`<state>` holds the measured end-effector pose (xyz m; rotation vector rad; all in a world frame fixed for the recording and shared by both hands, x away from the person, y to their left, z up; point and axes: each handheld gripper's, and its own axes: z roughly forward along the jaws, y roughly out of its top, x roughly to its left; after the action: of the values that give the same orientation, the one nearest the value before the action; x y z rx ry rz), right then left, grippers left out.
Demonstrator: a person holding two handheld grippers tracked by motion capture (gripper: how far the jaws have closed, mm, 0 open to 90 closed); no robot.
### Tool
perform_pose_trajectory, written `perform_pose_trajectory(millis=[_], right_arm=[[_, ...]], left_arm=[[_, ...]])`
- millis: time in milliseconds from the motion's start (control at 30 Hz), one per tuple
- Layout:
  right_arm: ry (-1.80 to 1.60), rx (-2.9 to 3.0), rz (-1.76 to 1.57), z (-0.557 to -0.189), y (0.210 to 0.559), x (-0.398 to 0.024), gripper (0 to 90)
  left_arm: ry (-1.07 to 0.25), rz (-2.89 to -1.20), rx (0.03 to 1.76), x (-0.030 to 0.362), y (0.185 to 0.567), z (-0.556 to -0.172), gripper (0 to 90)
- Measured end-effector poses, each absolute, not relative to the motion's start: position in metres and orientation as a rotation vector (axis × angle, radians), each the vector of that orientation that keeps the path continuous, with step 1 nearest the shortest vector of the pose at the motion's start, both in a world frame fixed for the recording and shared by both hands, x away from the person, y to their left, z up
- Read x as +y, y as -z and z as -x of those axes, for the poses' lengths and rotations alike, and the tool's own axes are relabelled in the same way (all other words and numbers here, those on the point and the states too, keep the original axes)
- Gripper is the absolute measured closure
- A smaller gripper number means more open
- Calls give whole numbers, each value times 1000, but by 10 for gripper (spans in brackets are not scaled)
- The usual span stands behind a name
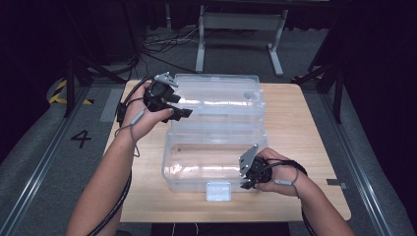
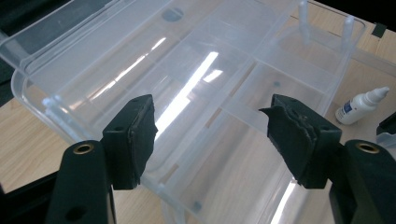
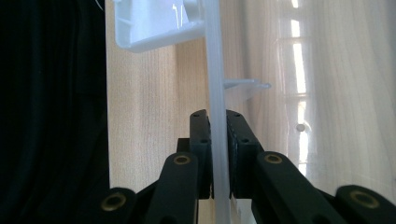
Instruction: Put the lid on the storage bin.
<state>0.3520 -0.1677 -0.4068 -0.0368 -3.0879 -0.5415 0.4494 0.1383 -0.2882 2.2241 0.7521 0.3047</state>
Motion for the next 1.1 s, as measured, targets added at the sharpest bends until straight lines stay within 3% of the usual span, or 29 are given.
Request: perform_pose_trajectory(millis=[667,933,1100], right_arm=[[559,-3083,39,-352,407,-169,830],[550,-3081,50,-352,407,-169,829],[551,-3075,58,-352,407,-170,827]], left_arm=[[-252,-2336,567,82,281,-482,342],[-192,-2401,510,65,287,-485,422],[-174,-2425,490,62,293,-487,423]])
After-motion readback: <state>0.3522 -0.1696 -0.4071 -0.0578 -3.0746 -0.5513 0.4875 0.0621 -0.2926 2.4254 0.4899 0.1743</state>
